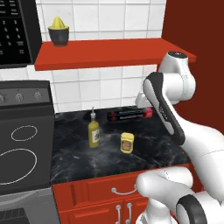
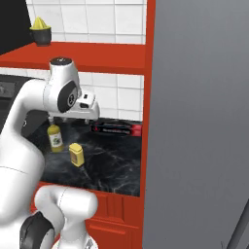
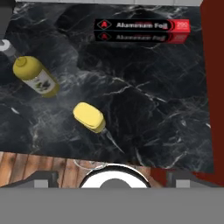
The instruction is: Pick the mustard and oil and vinegar bottle from the counter and place them in the cabinet.
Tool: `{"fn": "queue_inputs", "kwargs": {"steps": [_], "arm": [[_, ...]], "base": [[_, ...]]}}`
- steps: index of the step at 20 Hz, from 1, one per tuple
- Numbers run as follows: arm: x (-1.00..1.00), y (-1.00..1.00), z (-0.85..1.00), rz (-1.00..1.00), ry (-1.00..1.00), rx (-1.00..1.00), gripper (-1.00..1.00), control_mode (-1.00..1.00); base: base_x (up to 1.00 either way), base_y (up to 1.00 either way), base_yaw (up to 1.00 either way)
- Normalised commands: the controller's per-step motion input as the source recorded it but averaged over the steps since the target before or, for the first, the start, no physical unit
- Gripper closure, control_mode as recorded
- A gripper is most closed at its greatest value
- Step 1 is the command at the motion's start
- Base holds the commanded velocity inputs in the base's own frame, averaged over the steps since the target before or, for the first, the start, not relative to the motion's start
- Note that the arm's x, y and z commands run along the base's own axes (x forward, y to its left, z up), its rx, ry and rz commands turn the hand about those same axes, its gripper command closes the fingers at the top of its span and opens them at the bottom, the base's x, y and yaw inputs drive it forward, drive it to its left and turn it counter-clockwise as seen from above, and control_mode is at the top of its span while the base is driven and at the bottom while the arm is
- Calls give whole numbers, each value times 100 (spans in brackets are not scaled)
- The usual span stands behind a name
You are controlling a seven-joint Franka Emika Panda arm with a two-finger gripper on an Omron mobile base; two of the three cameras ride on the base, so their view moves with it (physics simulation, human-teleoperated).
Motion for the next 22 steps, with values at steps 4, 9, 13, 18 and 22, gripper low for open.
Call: {"fn": "queue_inputs", "kwargs": {"steps": [4, 9, 13, 18, 22], "arm": [[-41, 0, -23, 6, -10, 0, -100, -100], [-36, 0, -27, 14, -8, 0, -100, -100], [-18, 0, -26, 16, -2, 0, -100, -100], [-2, 0, -23, 15, 0, 0, -100, -100], [0, 0, -20, 12, 0, 0, -100, -100]], "base": [[0, 0, 0], [0, 0, 0], [0, 0, 0], [0, 0, 0], [0, 0, 0]]}}
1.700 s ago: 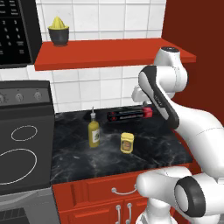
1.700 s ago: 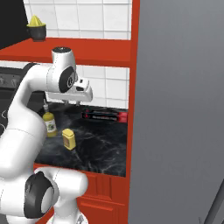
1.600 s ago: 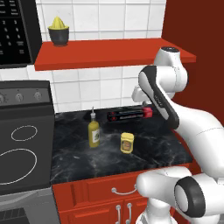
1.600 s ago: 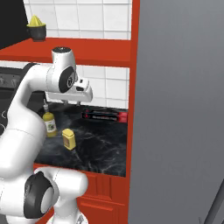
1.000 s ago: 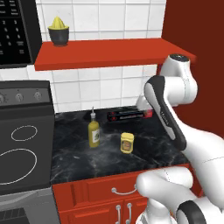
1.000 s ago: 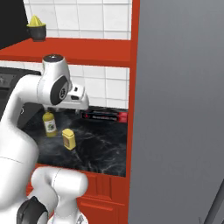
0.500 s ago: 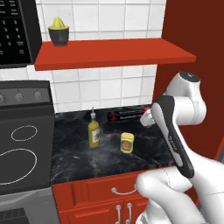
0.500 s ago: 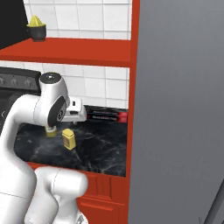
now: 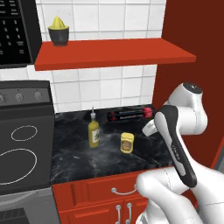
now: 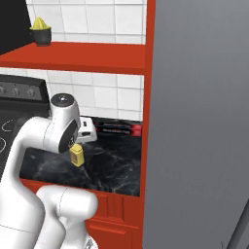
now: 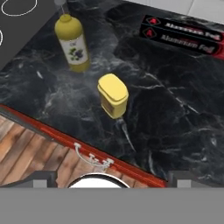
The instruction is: Pick the mustard and oil and vinegar bottle from the counter and place them in the cabinet.
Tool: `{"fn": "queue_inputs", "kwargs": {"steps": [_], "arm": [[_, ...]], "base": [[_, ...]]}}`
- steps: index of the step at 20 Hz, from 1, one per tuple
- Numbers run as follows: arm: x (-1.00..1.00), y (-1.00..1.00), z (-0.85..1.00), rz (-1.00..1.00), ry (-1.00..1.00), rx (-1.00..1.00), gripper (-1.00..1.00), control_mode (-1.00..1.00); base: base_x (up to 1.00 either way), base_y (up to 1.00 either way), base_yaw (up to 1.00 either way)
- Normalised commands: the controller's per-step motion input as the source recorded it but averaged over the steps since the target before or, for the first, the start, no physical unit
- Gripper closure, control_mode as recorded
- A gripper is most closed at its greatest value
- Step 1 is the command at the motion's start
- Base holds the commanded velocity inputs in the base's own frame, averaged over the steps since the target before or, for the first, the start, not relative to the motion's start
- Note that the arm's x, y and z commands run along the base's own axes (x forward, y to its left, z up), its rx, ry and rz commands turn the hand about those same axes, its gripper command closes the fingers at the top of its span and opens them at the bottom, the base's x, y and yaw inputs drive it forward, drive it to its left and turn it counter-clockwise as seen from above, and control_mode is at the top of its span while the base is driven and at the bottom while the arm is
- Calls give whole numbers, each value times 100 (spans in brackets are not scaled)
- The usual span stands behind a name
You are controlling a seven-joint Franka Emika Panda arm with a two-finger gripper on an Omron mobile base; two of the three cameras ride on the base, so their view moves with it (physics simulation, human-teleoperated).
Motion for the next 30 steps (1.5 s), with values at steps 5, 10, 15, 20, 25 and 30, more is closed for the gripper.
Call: {"fn": "queue_inputs", "kwargs": {"steps": [5, 10, 15, 20, 25, 30], "arm": [[1, 0, -20, 12, 0, -2, -100, -100], [11, 4, -21, 8, 0, -4, -100, -100], [23, 10, -20, 0, 0, -6, -100, -100], [34, 9, -22, 0, 0, -2, -100, -100], [35, 9, -25, 1, 0, 0, -100, -100], [31, 10, -27, 2, 0, 0, -100, -100]], "base": [[0, 0, 0], [0, 0, 0], [0, 0, 0], [0, 0, 0], [0, 0, 0], [0, 0, 0]]}}
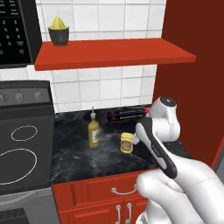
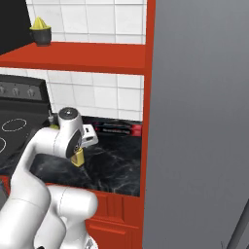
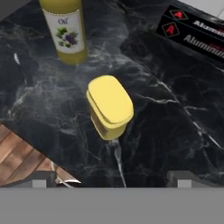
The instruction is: Pick the mustard and oil and vinegar bottle from the counter and place them in the cabinet.
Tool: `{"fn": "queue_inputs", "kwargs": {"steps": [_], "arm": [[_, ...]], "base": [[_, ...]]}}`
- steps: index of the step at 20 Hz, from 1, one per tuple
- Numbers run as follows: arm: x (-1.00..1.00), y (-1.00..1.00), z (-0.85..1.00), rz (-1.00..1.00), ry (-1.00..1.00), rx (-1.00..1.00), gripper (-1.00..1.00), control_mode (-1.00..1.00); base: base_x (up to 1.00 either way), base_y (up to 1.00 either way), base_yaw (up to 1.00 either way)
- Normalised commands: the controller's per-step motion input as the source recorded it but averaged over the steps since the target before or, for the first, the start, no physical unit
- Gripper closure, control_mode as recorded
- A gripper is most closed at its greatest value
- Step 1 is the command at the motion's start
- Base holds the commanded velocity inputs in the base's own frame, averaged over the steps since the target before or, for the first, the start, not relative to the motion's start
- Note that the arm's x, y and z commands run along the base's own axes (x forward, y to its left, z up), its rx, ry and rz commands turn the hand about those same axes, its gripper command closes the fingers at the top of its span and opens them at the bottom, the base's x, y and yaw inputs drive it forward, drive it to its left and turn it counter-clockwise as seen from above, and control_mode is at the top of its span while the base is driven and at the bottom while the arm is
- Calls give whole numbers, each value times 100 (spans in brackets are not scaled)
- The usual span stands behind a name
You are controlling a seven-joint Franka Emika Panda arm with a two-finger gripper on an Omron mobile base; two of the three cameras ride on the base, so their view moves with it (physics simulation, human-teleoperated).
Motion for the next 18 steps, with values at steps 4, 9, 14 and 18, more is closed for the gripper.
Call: {"fn": "queue_inputs", "kwargs": {"steps": [4, 9, 14, 18], "arm": [[21, 12, -25, 3, 0, 0, -100, -100], [24, 9, -23, 3, 0, 0, -100, -100], [28, 4, -19, 4, 0, 0, -100, -100], [22, 8, -16, 5, 0, 0, -100, -100]], "base": [[0, 0, 0], [0, 0, 0], [0, 0, 0], [0, 0, 0]]}}
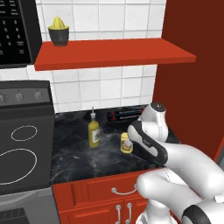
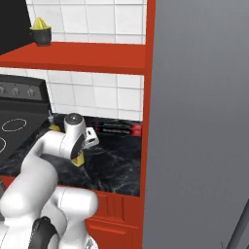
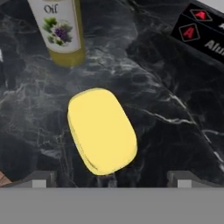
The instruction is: Pick the mustard and oil and vinegar bottle from the counter and place them in the cabinet.
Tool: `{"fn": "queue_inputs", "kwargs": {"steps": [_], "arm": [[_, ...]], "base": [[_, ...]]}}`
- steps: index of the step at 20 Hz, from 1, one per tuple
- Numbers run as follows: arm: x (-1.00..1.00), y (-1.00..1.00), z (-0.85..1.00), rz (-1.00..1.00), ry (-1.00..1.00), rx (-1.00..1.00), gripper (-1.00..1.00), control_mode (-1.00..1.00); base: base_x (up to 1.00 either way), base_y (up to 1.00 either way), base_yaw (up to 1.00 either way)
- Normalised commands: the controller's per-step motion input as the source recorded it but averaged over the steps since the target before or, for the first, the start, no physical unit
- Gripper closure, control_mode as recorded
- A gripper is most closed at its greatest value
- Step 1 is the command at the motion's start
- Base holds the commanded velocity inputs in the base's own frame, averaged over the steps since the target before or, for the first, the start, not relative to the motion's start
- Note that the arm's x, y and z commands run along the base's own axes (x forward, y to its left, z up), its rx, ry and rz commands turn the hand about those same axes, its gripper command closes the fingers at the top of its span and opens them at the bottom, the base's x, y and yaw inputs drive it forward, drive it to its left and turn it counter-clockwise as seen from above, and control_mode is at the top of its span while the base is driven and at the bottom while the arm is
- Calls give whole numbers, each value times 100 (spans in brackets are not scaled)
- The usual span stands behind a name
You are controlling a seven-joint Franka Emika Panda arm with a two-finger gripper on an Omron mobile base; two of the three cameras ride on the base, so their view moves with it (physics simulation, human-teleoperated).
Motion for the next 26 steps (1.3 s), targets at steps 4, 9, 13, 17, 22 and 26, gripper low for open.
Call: {"fn": "queue_inputs", "kwargs": {"steps": [4, 9, 13, 17, 22, 26], "arm": [[16, 17, -18, 5, 0, 0, -100, -100], [6, 20, -23, 6, 0, 0, -100, -100], [9, 18, -26, 5, 0, 0, -100, -100], [15, 18, -28, 4, 0, 0, 100, -100], [2, 15, -8, 2, 0, 0, 100, -100], [-4, 13, 9, 0, -5, 0, 100, -100]], "base": [[0, 0, 0], [0, 0, 0], [0, 0, 0], [0, 0, 0], [0, 0, 0], [0, 0, 0]]}}
